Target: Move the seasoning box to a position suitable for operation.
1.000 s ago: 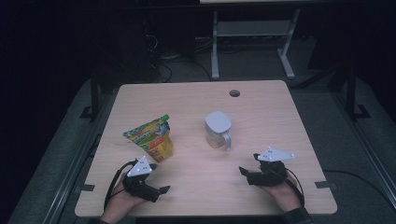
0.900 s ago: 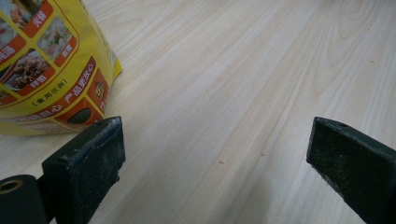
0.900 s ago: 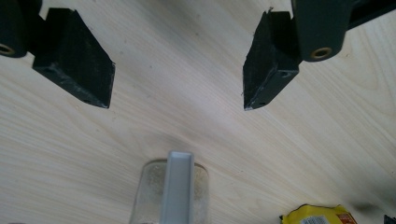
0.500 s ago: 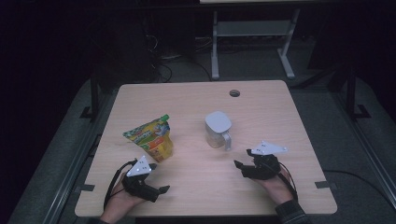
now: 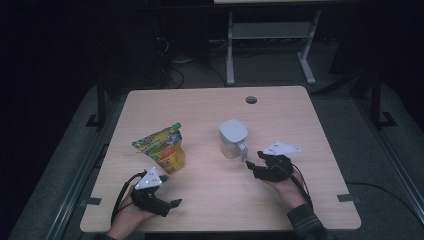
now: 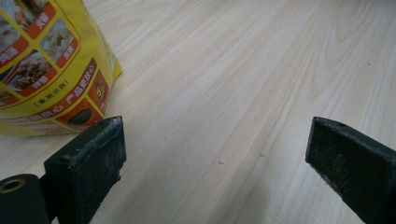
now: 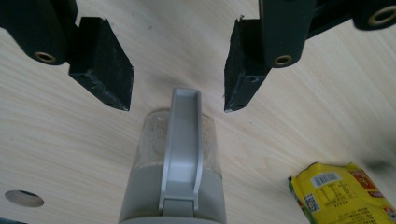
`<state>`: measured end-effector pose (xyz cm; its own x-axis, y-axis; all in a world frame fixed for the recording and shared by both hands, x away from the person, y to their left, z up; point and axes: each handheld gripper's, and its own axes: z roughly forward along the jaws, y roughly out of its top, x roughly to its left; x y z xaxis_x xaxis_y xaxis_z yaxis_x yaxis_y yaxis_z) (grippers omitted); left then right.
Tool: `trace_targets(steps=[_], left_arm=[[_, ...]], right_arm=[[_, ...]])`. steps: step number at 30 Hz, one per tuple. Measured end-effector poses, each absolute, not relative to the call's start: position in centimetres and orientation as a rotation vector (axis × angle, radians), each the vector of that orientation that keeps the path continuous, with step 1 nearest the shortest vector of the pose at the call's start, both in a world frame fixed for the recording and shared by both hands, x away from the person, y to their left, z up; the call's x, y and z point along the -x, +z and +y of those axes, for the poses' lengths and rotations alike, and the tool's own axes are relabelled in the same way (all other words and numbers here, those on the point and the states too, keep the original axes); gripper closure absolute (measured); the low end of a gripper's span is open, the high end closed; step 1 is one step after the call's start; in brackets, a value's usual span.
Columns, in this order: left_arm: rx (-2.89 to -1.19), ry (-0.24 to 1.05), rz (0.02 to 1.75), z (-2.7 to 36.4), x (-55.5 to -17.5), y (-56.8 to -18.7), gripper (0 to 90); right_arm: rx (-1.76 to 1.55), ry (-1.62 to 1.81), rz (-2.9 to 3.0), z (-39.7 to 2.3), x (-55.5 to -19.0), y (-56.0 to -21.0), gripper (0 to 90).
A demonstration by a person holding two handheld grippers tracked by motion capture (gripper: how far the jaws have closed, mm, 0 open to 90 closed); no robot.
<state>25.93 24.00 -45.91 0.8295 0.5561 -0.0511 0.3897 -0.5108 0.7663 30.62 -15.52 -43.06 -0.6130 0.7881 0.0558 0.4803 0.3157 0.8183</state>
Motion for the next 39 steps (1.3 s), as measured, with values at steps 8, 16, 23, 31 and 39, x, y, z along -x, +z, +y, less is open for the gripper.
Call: trace_targets(steps=[8,16,23,31,39], left_arm=[[-2.161,0.257,0.697,24.2,-25.9,-45.9,4.6],[-2.161,0.249,0.698,24.1,-25.9,-46.0,4.6],[-2.155,0.245,0.702,24.1,-25.9,-46.0,4.6],[-2.157,0.241,0.697,24.0,-25.9,-46.1,4.6],[-2.163,0.238,0.691,24.0,-25.8,-46.1,4.8]], right_arm=[[-1.145,1.226,2.219,-15.0,-31.7,-42.6,45.7],[-1.129,1.245,2.216,-14.2,-33.0,-42.1,50.2],[-1.134,1.252,2.219,-13.5,-33.7,-41.8,52.1],[-1.156,1.248,2.215,-12.8,-34.3,-42.0,57.2],[-1.162,1.241,2.196,-12.4,-34.6,-42.0,62.7]])
